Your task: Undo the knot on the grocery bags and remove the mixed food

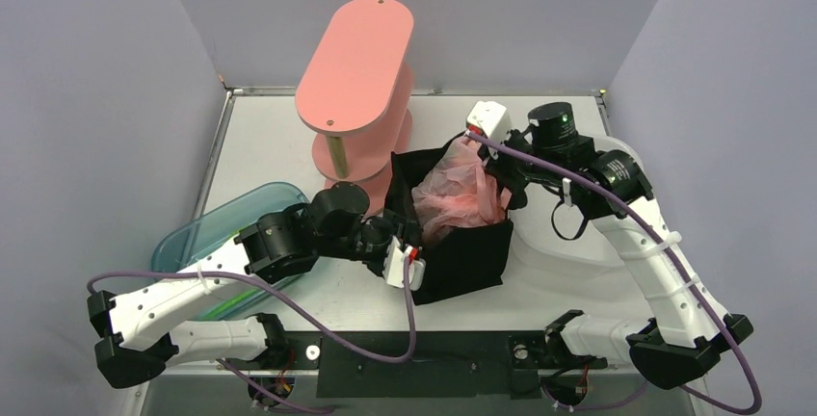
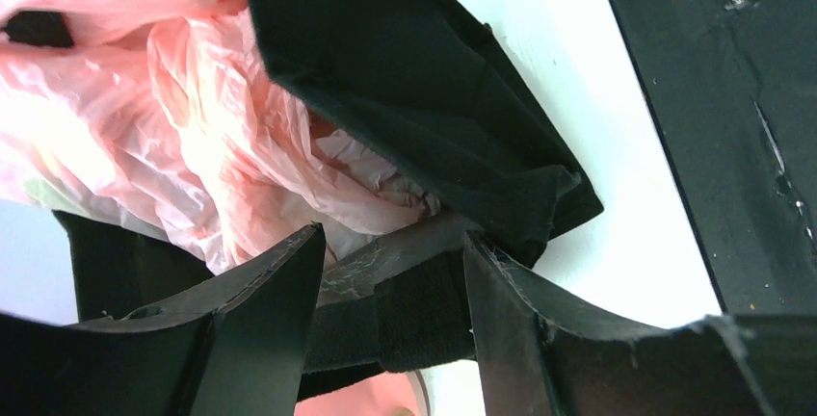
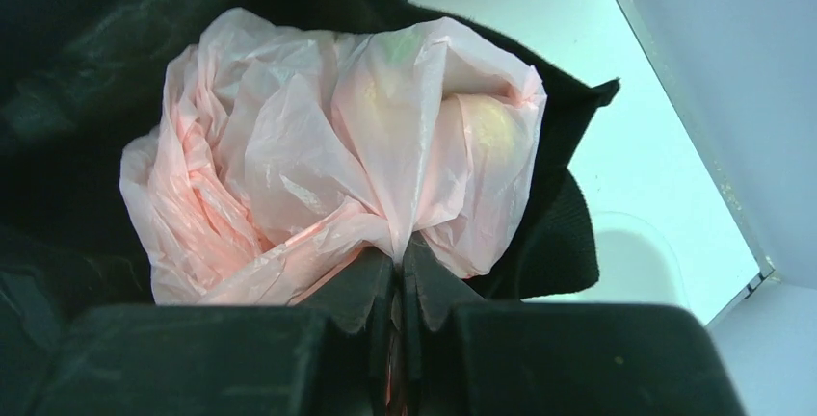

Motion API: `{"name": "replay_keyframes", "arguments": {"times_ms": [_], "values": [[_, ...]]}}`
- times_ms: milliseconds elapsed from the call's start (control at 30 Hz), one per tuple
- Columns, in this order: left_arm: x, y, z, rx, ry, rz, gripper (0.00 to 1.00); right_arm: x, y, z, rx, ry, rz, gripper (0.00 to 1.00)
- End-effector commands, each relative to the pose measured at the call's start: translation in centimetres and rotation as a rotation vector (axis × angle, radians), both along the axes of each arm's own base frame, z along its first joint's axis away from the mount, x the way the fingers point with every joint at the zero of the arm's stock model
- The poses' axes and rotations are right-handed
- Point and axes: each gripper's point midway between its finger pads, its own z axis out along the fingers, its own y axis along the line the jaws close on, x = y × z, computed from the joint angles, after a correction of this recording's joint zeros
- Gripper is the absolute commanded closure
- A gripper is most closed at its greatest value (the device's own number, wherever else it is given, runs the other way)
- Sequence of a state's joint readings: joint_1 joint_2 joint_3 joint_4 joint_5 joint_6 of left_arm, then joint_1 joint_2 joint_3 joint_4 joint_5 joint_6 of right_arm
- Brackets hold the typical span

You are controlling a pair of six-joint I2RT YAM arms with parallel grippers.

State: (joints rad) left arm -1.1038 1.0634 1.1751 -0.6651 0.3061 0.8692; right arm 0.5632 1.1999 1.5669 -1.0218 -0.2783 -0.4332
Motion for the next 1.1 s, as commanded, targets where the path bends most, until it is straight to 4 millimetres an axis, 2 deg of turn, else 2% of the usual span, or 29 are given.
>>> {"name": "replay_keyframes", "arguments": {"times_ms": [0,133,233,367,433,567,700,767,800,833,867,900,933,967,1000,1033,1067], "values": [[0.6,-0.4,2.9,-0.115,0.060,0.043,0.46,1.4,1.3,7.4,0.216,-0.157,-0.039,1.00],[1.7,-0.7,6.1,-0.222,0.090,0.086,0.44,1.9,0.7,9.9,0.304,-0.174,-0.099,1.00],[2.4,-1.1,9.9,-0.333,0.071,0.113,0.42,1.6,0.4,11.9,0.385,-0.167,-0.134,1.00],[3.4,-2.0,14.9,-0.470,0.013,0.133,0.37,1.4,0.8,12.6,0.470,-0.114,-0.161,1.00],[3.1,-2.8,16.0,-0.488,-0.002,0.098,0.35,1.2,1.2,12.7,0.508,-0.082,-0.165,1.00],[1.0,-5.0,15.8,-0.461,-0.109,-0.041,0.33,1.0,2.0,13.0,0.580,-0.020,-0.176,1.00],[0.4,-6.8,14.4,-0.421,-0.189,-0.109,0.32,1.0,2.4,13.4,0.648,0.025,-0.190,1.00],[1.3,-7.7,13.7,-0.401,-0.215,-0.090,0.31,0.8,2.6,13.7,0.674,0.043,-0.187,1.00],[2.1,-8.4,13.3,-0.397,-0.228,-0.067,0.31,0.7,2.8,13.8,0.684,0.050,-0.177,1.00],[3.2,-8.6,13.9,-0.417,-0.262,-0.012,0.31,0.5,2.9,13.9,0.695,0.061,-0.174,1.00],[4.0,-9.1,13.2,-0.409,-0.279,0.016,0.31,0.3,3.0,13.9,0.702,0.072,-0.167,1.00],[5.1,-9.2,14.3,-0.453,-0.323,0.070,0.31,0.1,3.1,13.9,0.706,0.078,-0.164,1.00],[5.7,-9.5,13.7,-0.447,-0.356,0.087,0.31,-0.1,3.2,13.7,0.709,0.093,-0.160,1.00],[6.4,-9.4,14.7,-0.484,-0.403,0.126,0.31,-0.3,3.2,13.7,0.713,0.098,-0.156,1.00],[6.7,-9.7,13.9,-0.468,-0.452,0.126,0.30,-0.5,3.4,13.4,0.716,0.116,-0.150,1.00],[7.3,-9.5,14.6,-0.493,-0.495,0.161,0.30,-0.6,3.4,13.4,0.720,0.122,-0.148,1.00],[7.6,-9.8,13.7,-0.471,-0.535,0.157,0.30,-0.8,3.5,13.2,0.724,0.138,-0.144,1.00]]}}
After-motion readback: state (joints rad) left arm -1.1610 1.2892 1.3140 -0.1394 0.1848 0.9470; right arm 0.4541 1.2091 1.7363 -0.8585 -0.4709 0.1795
